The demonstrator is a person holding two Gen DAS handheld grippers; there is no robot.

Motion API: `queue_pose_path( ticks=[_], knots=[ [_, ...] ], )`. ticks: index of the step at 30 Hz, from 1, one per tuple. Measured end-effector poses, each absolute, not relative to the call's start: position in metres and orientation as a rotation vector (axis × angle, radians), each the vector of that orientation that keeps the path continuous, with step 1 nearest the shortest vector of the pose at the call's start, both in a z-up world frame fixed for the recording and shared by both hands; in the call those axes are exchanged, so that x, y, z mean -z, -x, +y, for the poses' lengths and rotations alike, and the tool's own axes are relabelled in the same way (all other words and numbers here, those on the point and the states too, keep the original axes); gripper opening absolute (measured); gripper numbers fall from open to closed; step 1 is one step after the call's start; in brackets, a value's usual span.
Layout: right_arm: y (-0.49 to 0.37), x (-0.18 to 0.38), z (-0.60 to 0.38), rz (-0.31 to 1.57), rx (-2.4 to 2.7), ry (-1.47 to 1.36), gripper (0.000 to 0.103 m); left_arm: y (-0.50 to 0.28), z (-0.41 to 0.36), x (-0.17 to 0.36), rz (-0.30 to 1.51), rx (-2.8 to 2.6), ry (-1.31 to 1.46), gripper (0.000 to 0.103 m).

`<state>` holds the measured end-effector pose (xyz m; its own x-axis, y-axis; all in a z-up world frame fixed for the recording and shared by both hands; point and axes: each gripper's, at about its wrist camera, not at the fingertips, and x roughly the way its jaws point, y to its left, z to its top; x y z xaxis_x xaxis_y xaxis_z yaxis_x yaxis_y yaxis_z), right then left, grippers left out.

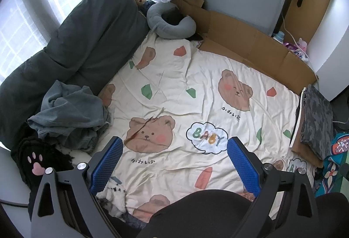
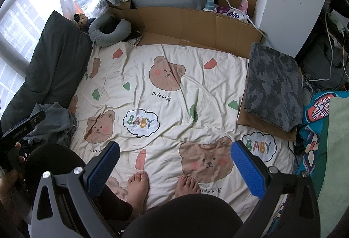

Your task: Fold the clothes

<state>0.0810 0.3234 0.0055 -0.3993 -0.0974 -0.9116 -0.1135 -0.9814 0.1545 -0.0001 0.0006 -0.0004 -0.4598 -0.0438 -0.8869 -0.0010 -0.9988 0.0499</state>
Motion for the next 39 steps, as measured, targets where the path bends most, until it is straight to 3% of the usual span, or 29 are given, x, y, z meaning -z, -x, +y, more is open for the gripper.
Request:
queue_pose_path(
  ticks=[39],
  knots=[
    [-0.080,-0.006,0.322,0.309,-2.603,1.720,0.102,-0.007,0.003,0.002,-0.045,2.672,-1.606,0.096]
  ],
)
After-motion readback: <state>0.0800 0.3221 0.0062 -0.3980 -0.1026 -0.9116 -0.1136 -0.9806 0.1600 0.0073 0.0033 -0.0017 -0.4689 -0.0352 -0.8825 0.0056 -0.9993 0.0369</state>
